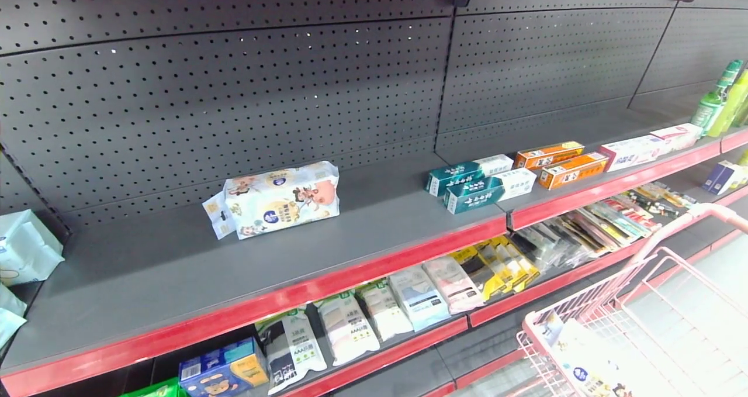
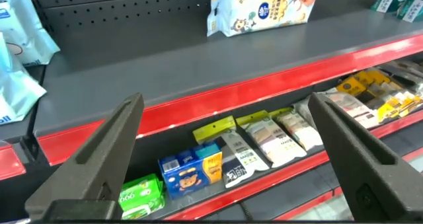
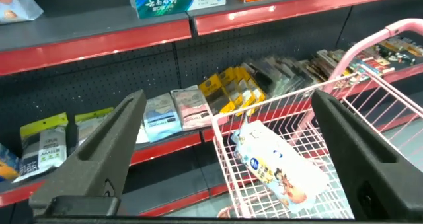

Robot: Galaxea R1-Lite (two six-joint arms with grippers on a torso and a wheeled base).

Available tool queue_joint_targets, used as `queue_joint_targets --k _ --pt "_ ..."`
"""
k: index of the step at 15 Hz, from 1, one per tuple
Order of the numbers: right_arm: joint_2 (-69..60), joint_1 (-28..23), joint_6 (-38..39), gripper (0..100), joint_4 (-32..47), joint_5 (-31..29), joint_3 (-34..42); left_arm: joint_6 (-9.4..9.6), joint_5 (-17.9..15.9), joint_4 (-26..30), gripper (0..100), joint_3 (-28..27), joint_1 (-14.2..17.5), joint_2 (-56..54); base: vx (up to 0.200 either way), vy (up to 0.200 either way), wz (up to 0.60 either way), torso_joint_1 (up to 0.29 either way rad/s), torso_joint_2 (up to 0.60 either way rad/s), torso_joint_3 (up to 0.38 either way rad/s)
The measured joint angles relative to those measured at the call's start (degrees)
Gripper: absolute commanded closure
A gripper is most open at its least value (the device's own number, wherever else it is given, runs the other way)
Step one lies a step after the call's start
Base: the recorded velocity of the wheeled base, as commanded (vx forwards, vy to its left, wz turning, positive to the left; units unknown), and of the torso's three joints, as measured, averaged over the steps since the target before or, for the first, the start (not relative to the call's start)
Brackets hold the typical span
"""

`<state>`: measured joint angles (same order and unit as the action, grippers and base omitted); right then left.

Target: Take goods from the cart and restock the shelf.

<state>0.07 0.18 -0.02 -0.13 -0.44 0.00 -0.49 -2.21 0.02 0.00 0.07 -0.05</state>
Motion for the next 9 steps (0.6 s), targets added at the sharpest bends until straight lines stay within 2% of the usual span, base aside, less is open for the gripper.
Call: queue_joint_targets --k 2,4,7,9 --pt "0.1 0.0 -0.8 0 0.0 -0.7 -0.3 0.0 0.0 0.0 0 0.0 0.0 0.0 0.0 0.0 0.0 0.0 0.0 0.0" --pt "2.5 -0.1 0.8 0 0.0 -1.9 -4.7 0.05 0.0 0.0 0 0.0 0.0 0.0 0.0 0.0 0.0 0.0 0.0 0.0" --pt "16.6 -1.3 5.1 0 1.9 -3.7 -20.2 0.0 0.0 0.0 0 0.0 0.0 0.0 0.0 0.0 0.0 0.0 0.0 0.0" --pt "30.4 -5.5 6.8 0 6.0 -3.0 -29.8 0.0 0.0 0.0 0 0.0 0.0 0.0 0.0 0.0 0.0 0.0 0.0 0.0"
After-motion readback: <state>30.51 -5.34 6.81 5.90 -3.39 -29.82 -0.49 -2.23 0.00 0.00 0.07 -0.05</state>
